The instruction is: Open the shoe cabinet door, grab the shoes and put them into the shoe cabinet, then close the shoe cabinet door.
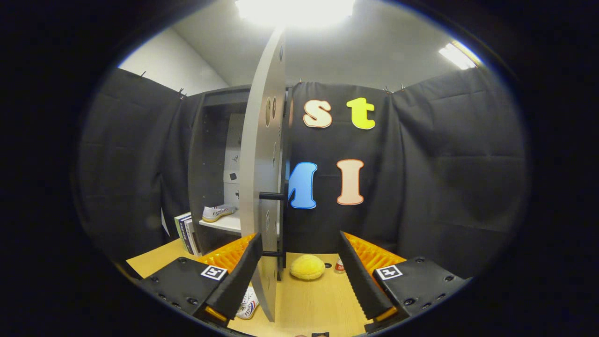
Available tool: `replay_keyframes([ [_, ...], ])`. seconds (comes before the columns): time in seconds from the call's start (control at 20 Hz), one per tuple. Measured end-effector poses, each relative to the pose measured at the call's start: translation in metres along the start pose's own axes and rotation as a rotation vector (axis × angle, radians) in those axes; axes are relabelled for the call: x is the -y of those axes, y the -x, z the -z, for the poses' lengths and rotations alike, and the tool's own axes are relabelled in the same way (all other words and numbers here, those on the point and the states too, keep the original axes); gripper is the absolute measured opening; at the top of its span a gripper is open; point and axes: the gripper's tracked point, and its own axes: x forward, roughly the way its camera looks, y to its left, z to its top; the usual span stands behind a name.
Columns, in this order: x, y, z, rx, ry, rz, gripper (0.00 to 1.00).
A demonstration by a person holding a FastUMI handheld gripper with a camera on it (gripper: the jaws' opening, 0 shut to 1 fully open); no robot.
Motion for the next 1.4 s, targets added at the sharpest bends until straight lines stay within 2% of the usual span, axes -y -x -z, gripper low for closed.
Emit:
replay_keyframes([
  [0.05, -0.004, 0.005, 0.0, -0.006, -0.009, 0.011, 0.99],
  [0.25, -0.022, 0.026, -0.002, -0.006, -0.016, 0.05, 0.98],
  [0.45, -0.061, 0.034, -0.008, 0.001, -0.051, 0.041, 0.98],
  [0.6, -0.092, 0.037, -0.004, -0.014, -0.033, 0.003, 0.98],
  [0.85, -0.157, 0.025, 0.006, -0.039, 0.051, -0.117, 1.0],
  [1.1, -0.226, -0.015, 0.054, -0.161, 0.105, -0.234, 0.98],
  [1.4, -0.25, -0.082, 0.151, -0.353, 0.166, -0.314, 0.98],
])
